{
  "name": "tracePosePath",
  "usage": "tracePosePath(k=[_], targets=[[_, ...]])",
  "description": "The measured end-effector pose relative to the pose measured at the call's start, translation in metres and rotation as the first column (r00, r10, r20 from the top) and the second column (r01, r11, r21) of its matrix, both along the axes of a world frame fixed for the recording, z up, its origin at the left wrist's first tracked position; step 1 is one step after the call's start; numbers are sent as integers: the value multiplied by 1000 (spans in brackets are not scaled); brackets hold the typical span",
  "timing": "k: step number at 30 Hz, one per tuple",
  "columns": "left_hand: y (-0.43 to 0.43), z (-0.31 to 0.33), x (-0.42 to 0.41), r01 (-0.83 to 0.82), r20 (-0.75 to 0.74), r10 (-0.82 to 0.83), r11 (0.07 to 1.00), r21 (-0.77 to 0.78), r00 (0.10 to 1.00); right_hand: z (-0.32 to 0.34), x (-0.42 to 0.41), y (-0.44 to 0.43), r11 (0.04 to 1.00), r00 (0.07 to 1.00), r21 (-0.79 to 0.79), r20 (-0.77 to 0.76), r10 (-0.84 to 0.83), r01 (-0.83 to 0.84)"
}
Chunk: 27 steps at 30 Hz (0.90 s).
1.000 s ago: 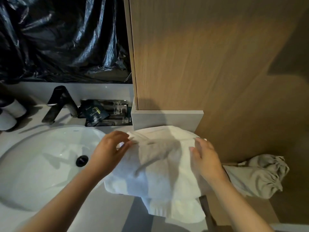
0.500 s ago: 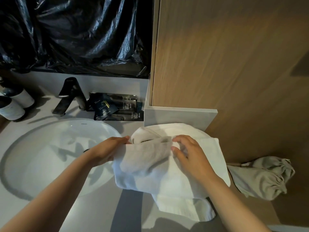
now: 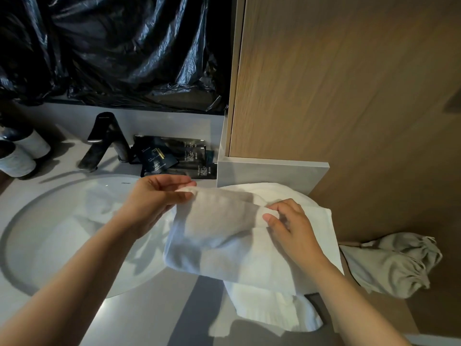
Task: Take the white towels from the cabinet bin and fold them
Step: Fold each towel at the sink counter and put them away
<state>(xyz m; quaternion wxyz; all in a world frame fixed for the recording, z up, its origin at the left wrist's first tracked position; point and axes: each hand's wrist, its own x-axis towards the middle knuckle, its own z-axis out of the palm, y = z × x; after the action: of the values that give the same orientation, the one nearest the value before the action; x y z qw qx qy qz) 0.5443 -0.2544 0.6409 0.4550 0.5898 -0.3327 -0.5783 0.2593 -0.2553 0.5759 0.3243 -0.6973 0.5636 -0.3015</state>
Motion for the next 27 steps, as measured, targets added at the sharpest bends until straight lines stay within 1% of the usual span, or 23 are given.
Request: tracePosePath(k=[1,3,5,7,9,11,12,15,17,19,21,23,24,25,27], targets=[[-6,-6,0,-27,1,27,999,32,1000,-2,2,-3,1000,1000,-2,-5,4,-4],[-17,-14,4,-29,-71,38,992,122,997,-6,7,-10,1000,999,9,-30,25,-24],[-22,-17,11,51,-176,-18,982,181,984,-6,12,-15,999,999,32,-25,25,-25],[-21,-15,19,127,-237,-83,975,180,968,-1,15,-15,998,1000,65,7,26,-26],[-17,-14,24,146,-235,-111,979,140,966,3,19,-10,996,999,77,31,44,-46],[-14,-12,25,108,-192,-89,990,87,977,5,24,-5,998,997,37,50,52,-54],[-12,-10,23,90,-143,-81,994,57,986,4,26,-3,998,997,12,56,58,-58],[-7,-2,16,55,83,-50,997,-62,995,2,30,1,995,994,-29,47,98,-97],[-7,1,9,-37,218,75,984,-174,973,5,34,3,993,991,-38,74,115,-112],[-11,3,4,-141,269,213,954,-264,939,11,39,3,991,983,-47,132,131,-126],[-16,1,0,-208,243,270,945,-252,932,13,43,-2,988,979,-73,137,148,-139],[-19,-6,0,-213,184,242,963,-166,953,13,47,-9,985,981,-69,99,167,-161],[-18,-10,1,-170,177,195,974,-148,965,11,50,-13,986,982,-48,87,165,-161],[-15,-13,2,-99,206,131,983,-157,970,11,53,-17,988,984,-24,81,157,-155],[-13,-19,8,36,352,21,988,-152,936,10,57,-20,989,985,6,87,148,-149]])
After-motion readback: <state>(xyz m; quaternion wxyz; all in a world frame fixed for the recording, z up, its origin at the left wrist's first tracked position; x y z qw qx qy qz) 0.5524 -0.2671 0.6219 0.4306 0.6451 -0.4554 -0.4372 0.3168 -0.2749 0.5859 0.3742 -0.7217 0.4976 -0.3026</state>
